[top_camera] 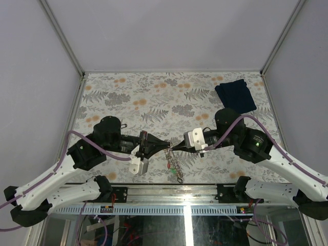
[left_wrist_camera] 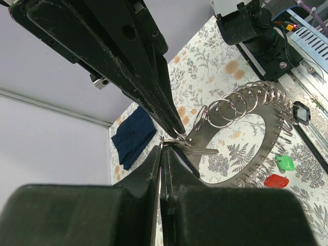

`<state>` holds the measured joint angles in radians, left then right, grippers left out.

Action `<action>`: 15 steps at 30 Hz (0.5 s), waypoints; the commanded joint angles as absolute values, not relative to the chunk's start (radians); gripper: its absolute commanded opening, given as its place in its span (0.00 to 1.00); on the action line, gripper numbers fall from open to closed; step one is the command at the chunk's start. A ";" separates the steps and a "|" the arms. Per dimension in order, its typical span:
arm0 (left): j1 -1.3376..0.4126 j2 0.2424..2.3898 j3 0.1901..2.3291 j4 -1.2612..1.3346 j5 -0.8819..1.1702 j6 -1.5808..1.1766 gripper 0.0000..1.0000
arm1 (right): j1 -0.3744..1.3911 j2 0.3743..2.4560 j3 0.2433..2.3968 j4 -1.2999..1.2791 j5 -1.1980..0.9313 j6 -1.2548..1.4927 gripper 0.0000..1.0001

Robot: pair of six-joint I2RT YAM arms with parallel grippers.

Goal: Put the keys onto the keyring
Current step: Insert the key onto the keyring.

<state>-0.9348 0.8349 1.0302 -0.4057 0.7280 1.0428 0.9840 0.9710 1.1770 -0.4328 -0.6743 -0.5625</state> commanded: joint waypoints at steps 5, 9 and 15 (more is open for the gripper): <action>-0.955 0.836 1.063 -0.418 0.719 1.068 0.00 | 0.988 0.969 1.236 -0.360 -0.683 -0.519 0.00; -0.963 0.839 1.069 -0.433 0.712 1.075 0.00 | 0.987 0.971 1.239 -0.360 -0.673 -0.512 0.00; -0.980 0.843 1.078 -0.458 0.691 1.087 0.00 | 0.987 0.976 1.241 -0.359 -0.660 -0.507 0.00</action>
<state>-0.9638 0.8402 1.0374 -0.4297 0.7090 1.0630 0.9836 0.9714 1.1801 -0.4328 -0.6704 -0.5262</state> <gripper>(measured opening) 0.010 0.009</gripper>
